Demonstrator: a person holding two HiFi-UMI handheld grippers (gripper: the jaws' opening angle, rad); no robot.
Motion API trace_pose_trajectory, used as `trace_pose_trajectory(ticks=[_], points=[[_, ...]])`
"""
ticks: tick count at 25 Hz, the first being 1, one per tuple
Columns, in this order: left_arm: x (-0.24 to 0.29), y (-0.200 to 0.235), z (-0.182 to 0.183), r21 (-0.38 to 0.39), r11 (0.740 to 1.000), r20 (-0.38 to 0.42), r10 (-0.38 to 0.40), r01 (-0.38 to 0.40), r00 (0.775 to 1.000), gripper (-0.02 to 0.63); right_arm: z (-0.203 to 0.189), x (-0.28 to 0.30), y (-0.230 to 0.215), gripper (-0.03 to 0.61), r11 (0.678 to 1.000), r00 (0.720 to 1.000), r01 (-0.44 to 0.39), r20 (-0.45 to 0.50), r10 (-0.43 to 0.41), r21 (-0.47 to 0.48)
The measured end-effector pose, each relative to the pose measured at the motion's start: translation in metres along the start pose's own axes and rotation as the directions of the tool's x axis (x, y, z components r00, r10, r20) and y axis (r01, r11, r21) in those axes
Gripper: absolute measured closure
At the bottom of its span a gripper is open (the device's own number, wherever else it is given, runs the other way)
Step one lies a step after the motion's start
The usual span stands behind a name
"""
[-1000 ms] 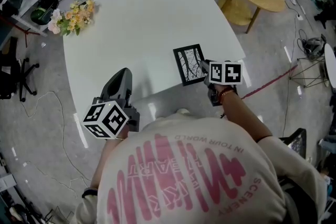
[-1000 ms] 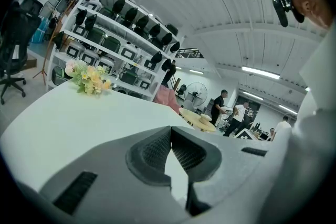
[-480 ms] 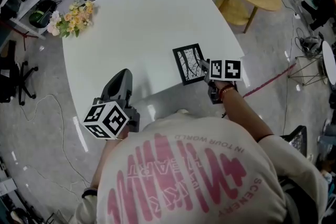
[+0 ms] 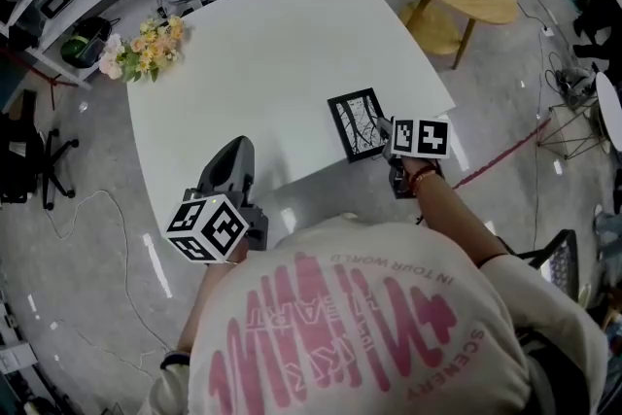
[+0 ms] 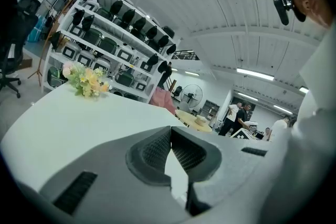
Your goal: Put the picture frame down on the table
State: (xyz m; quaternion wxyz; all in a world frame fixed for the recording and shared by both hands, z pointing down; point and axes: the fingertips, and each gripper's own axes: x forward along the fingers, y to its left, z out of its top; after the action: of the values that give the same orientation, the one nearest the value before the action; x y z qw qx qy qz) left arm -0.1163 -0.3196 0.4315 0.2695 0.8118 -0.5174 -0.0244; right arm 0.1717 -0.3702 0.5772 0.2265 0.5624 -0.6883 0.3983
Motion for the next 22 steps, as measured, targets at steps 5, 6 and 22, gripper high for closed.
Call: trace_pose_trajectory(ticks=[5, 6, 22], points=[[-0.005, -0.005, 0.006, 0.024, 0.999, 0.0, -0.04, 0.04, 0.999, 0.609, 0.004, -0.02, 0.005, 0.501, 0.998, 0.997, 0.016, 0.077, -0.021, 0.069], [-0.006, -0.007, 0.007, 0.029, 0.998, -0.002, -0.051, 0.051, 0.999, 0.609, 0.006, -0.026, 0.006, 0.559, 0.996, 0.994, 0.022, 0.101, -0.03, 0.085], [-0.031, -0.051, -0.001, 0.069, 0.964, -0.026, -0.254, 0.255, 0.967, 0.61, 0.003, -0.139, 0.052, 0.571, 0.971, 0.911, -0.102, 0.413, 0.005, 0.215]])
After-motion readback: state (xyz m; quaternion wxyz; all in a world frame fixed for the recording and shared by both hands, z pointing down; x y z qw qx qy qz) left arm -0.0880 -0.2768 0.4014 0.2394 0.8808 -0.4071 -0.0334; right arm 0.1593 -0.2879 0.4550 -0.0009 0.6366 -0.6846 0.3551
